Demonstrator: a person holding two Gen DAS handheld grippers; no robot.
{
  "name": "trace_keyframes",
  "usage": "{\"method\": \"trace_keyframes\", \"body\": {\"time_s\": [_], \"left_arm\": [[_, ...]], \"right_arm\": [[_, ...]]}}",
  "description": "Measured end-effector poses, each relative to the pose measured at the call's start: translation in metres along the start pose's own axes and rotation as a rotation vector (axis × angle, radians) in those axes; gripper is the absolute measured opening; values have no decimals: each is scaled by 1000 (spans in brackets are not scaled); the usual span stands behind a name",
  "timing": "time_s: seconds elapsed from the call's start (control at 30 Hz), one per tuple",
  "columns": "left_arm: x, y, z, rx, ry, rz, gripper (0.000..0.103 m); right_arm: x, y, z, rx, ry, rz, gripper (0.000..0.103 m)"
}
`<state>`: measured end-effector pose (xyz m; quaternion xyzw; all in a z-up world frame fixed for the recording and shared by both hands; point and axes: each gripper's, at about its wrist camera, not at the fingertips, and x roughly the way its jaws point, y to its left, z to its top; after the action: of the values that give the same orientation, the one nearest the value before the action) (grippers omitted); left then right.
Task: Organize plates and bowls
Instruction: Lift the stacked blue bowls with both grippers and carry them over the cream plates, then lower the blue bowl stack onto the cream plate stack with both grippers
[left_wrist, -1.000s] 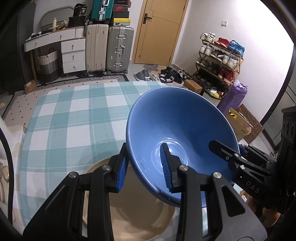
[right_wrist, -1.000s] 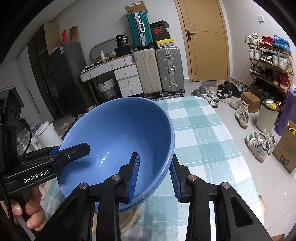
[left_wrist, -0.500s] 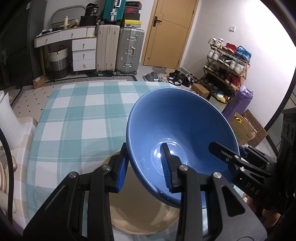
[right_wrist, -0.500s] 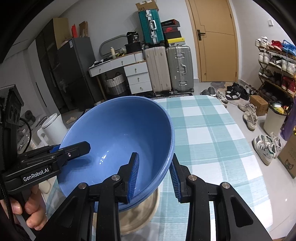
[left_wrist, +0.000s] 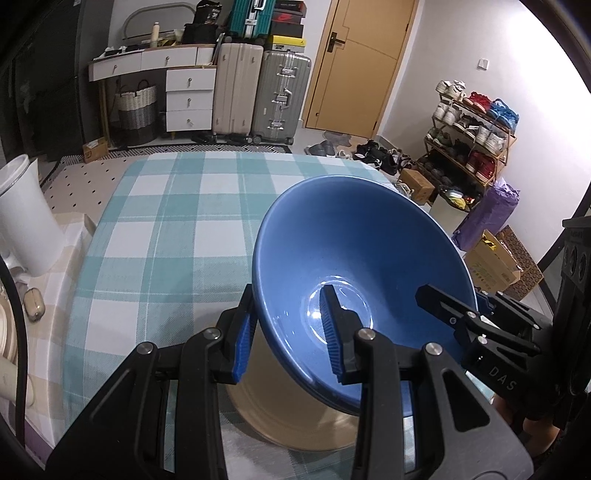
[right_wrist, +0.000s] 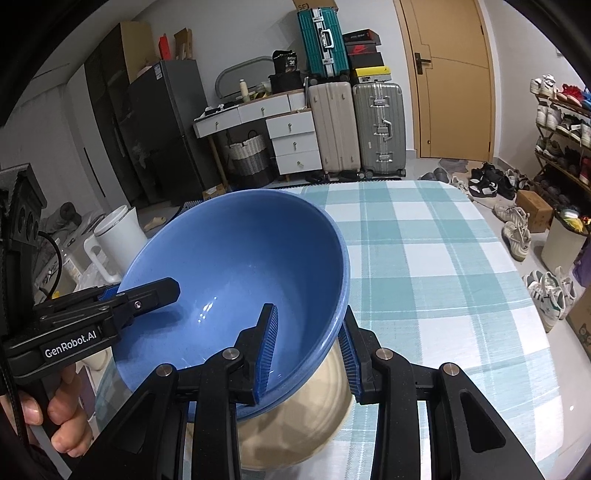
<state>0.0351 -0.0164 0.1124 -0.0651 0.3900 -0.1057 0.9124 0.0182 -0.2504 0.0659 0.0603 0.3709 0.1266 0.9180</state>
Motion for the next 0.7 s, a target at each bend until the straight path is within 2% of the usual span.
{"method": "trace_keyframes", "body": {"time_s": [0.37, 0.7], "left_arm": [[25, 23, -12, -33, 35, 15, 30], [54, 29, -14, -38, 72, 16, 30]], "right_arm": [[27, 8, -9, -15, 46, 11, 33], [43, -1, -14, -12, 81, 2, 33]]}}
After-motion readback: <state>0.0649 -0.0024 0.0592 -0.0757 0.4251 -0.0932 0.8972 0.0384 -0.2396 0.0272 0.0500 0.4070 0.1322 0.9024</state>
